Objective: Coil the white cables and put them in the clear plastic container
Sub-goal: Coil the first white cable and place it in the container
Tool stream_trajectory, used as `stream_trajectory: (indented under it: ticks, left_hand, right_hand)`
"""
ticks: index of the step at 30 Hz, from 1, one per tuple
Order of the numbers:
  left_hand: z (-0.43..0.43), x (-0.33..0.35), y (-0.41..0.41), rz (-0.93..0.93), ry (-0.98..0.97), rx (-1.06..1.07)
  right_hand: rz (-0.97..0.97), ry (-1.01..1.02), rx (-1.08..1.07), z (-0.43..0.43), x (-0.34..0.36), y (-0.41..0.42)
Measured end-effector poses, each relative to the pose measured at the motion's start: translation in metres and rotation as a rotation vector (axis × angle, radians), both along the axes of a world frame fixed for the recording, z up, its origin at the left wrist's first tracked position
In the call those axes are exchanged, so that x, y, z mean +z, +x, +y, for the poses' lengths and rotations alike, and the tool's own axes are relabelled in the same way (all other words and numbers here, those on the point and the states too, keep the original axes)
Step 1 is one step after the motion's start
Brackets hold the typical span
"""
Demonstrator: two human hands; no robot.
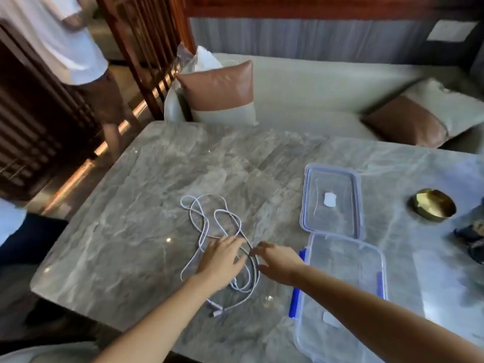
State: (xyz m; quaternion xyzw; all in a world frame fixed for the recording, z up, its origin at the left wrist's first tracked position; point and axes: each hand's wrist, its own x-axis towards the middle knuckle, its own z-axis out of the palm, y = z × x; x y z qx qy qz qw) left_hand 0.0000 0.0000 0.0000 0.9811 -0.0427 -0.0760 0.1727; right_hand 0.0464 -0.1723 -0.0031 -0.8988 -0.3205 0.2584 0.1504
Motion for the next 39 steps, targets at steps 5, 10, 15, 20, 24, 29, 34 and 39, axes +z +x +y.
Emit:
stream_trajectory:
  ticks: [5,10,15,20,24,29,34,39]
  left_hand:
    - [-0.001,-0.037,-0.038,0.278,0.068,-0.019]
    - [0.000,-0.051,-0.052,0.321,0.118,-0.074]
    - [-0.002,-0.054,-0.059,0.385,0.057,-0.058]
    - [-0.001,-0.042,-0.052,0.267,-0.189,0.058]
    - [0.008,-0.028,-0.021,-0.075,-0.152,0.044]
    - [0.012,-0.003,0.019,0.084,-0.094,-0.053]
    - [-0.001,0.016,0.039,0.091,-0.353,0.081]
    - [-0.024,0.031,0.057,0.176,-0.531,0.037]
  right_hand:
    - [0.092,-0.173,-0.114,0.026,-0.026,-0.023]
    - [0.105,-0.186,-0.239,0.035,-0.051,-0.034]
    - [0.182,-0.088,-0.444,0.036,-0.060,-0.035]
    - [0.200,-0.016,-0.475,0.035,-0.054,-0.031]
    - [0.182,0.020,-0.310,0.032,-0.030,-0.013]
    - [0.223,0.207,-0.210,0.006,0.018,0.024]
    - [0.349,0.383,-0.397,-0.038,0.054,0.050]
    - [0.468,0.429,-0.433,-0.083,0.074,0.049]
